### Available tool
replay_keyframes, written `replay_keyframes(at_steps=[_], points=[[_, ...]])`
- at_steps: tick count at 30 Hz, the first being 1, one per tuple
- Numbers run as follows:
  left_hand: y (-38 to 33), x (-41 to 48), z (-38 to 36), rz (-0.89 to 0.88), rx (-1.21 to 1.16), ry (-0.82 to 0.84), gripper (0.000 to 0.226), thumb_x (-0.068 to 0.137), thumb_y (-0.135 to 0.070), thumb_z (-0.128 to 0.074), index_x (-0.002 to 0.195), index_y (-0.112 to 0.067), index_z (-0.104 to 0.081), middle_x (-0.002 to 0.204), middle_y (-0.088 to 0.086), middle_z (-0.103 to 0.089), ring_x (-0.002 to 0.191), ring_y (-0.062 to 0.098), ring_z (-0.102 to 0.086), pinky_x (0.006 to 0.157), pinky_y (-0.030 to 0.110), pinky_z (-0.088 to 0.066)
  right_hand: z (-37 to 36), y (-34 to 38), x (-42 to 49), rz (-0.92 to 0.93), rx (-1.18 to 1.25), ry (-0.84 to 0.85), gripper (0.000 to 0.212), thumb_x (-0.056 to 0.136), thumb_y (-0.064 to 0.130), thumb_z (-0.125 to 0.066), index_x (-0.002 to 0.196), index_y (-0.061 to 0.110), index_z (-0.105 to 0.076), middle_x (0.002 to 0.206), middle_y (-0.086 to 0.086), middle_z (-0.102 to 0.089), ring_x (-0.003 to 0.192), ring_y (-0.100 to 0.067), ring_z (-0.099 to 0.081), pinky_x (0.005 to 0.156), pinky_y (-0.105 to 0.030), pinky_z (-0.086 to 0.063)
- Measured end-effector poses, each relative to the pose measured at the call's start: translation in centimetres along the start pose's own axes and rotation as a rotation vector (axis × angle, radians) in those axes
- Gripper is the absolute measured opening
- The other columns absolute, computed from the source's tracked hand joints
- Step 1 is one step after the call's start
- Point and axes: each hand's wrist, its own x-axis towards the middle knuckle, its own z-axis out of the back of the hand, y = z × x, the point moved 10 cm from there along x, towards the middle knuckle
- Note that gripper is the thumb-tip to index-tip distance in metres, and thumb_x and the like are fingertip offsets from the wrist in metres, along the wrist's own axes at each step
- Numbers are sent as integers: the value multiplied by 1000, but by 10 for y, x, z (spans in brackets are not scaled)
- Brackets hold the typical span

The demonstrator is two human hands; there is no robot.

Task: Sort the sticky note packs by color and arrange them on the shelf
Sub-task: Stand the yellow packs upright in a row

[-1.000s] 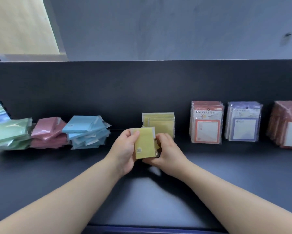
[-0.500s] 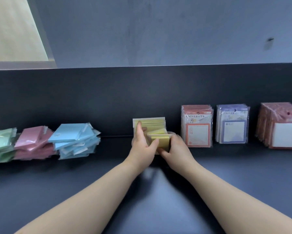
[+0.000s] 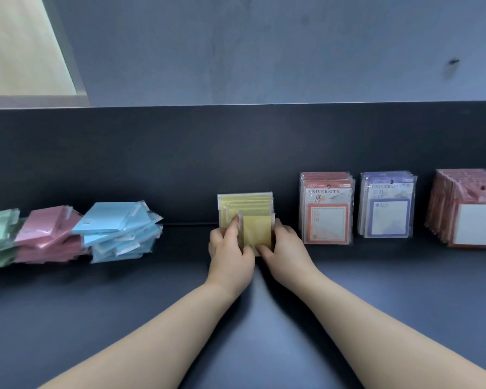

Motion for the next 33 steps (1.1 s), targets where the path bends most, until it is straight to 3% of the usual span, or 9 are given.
replay_keyframes(at_steps=[2, 6, 13, 16, 18, 21, 26, 29, 33], points=[[0, 2, -2, 3, -17, 29, 69, 90, -8, -49, 150, -24, -21, 128, 7, -35, 125, 24, -39, 111, 32, -30, 1, 2, 1, 26, 11, -8, 59, 86, 21, -62, 140, 12, -37, 129, -10, -51, 118, -22, -47, 82, -17, -31], [-2, 2, -3, -7, -33, 37, 71, 90, -7, -49, 151, -25, -17, 131, 7, -34, 126, 22, -41, 110, 33, -31, 2, 7, 1, 56, 43, -11, 60, 86, 19, -61, 141, 17, -37, 128, -9, -51, 118, -22, -48, 84, -17, -31], [-4, -2, 6, -10, -46, -18, 63, 90, -4, -52, 146, -16, -26, 134, 8, -34, 103, 7, -42, 92, 12, -29, 5, 3, -3, 15, 44, -27, 71, 79, 30, -71, 138, 9, -36, 127, -9, -52, 117, -23, -49, 85, -21, -36], [-6, -2, 8, -16, -42, -27, 59, 89, -4, -53, 143, -14, -30, 134, 9, -35, 102, 7, -42, 90, 10, -28, 8, 4, -5, 6, 37, -40, 81, 79, 30, -71, 144, 5, -28, 137, -12, -45, 127, -25, -42, 97, -25, -33], [-6, -3, 9, -12, -45, -35, 58, 89, -5, -53, 142, -15, -31, 135, 9, -35, 102, 7, -42, 91, 12, -29, 12, 9, -8, 29, 39, -58, 87, 83, 27, -69, 149, 4, -17, 148, -13, -33, 138, -24, -29, 107, -21, -22], [-5, -3, 14, 17, -66, -39, 56, 90, -6, -52, 142, -14, -32, 135, 8, -35, 104, 9, -44, 93, 15, -31, 25, 27, -16, 149, 5, -170, 83, 85, 21, -66, 149, 3, -16, 152, -14, -25, 141, -24, -20, 107, -14, -6], [-12, -2, 37, -35, 14, -2, 48, 90, -9, -52, 136, -14, -41, 131, 7, -40, 113, 13, -47, 99, 20, -35, 28, 63, -35, 436, -106, -270, 67, 77, 16, -64, 137, -3, -42, 134, -19, -47, 126, -29, -36, 109, -16, -15], [-22, -6, 75, -139, 79, -50, 42, 89, -5, -51, 130, -13, -47, 123, 5, -45, 108, 10, -47, 97, 16, -36, 16, 90, -44, 588, -116, -195, 61, 75, 14, -61, 133, 0, -49, 128, -14, -53, 120, -21, -41, 109, -12, -19], [-25, -12, 154, -262, 133, -252, 39, 89, -1, -52, 126, -11, -51, 118, -2, -46, 107, 6, -44, 95, 7, -31, -11, 123, -47, 671, -104, -10, 49, 83, 21, -58, 130, 9, -55, 122, -2, -56, 114, -13, -49, 102, -13, -32]])
